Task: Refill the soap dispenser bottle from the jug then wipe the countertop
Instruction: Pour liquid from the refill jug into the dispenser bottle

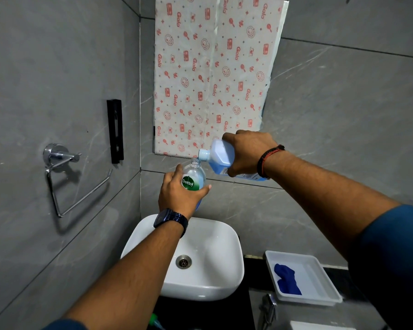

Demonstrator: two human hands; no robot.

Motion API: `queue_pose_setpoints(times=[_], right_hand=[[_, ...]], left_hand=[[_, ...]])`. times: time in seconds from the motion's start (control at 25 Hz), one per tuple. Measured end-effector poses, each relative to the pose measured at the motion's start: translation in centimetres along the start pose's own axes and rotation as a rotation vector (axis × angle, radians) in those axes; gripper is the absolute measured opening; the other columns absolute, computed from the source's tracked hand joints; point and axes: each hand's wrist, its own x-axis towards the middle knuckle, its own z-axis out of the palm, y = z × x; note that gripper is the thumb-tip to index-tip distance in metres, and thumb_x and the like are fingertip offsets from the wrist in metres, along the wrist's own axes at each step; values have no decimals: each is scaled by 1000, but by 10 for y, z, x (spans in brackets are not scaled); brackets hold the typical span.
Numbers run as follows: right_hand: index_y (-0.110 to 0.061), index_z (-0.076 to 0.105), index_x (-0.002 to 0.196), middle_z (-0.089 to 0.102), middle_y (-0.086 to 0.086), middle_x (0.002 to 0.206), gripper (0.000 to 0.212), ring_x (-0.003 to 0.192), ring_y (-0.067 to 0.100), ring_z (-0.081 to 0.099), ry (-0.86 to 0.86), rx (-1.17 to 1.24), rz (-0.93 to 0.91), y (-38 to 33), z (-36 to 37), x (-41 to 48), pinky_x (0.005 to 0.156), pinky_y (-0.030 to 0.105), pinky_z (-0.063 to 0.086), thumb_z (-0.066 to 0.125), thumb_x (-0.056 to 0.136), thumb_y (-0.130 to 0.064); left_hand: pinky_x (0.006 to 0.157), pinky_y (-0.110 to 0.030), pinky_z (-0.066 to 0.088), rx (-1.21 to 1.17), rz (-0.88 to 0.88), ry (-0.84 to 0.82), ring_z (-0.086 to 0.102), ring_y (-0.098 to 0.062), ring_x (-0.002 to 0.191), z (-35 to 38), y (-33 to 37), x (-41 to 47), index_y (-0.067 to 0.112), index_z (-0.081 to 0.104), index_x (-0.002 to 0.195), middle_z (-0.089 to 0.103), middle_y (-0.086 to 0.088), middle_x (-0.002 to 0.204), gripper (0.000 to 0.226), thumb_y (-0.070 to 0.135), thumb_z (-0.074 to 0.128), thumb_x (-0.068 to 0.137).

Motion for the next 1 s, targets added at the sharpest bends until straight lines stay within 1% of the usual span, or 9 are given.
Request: queue_pose_setpoints(times=[0.16, 0.32, 0.52, 0.76, 0.88, 1.0], right_hand=[[-30, 45, 115, 56, -3, 93, 73, 78, 18, 47, 2, 0, -1, -2, -2, 0, 62, 32, 44, 76, 53, -55], [-30, 45, 118, 58, -2, 97, 74, 80, 17, 47, 4, -12, -1, -4, -3, 1, 61, 32, 42, 77, 55, -54], [-29, 46, 118, 57, -2, 96, 74, 79, 16, 45, -3, -3, -7, -6, -5, 1, 61, 31, 42, 77, 56, -54], [-30, 45, 118, 48, -5, 88, 74, 78, 16, 44, -1, -20, -9, -7, -6, 2, 60, 30, 40, 77, 56, -54], [-29, 44, 120, 56, -3, 97, 75, 80, 16, 43, -11, -19, -3, -7, -6, 2, 62, 31, 41, 77, 57, -53], [-29, 44, 121, 57, -2, 100, 75, 80, 16, 43, -18, -18, 2, -7, -6, 2, 62, 31, 40, 78, 58, -53]], left_hand=[[72, -29, 46, -6, 4, 10, 56, -23, 99, -3, 1, 0, 25, 42, 132, 52, -2, 115, 102, 64, 78, 46], [73, -31, 48, 2, 9, 17, 56, -24, 100, -4, 0, 0, 24, 42, 133, 52, -3, 117, 101, 63, 79, 47], [74, -33, 51, 6, 12, 13, 56, -25, 100, -6, 1, 1, 23, 42, 133, 52, -4, 116, 101, 63, 79, 47], [70, -32, 50, 2, 15, 23, 56, -24, 99, -6, 0, 1, 23, 43, 132, 53, -4, 115, 100, 63, 79, 47], [70, -32, 50, 2, 8, 19, 56, -25, 99, -4, -1, 1, 24, 43, 132, 53, -4, 116, 100, 63, 78, 47], [69, -30, 47, 4, 10, 16, 55, -24, 100, -2, -1, 2, 24, 42, 132, 53, -4, 116, 100, 64, 78, 47]])
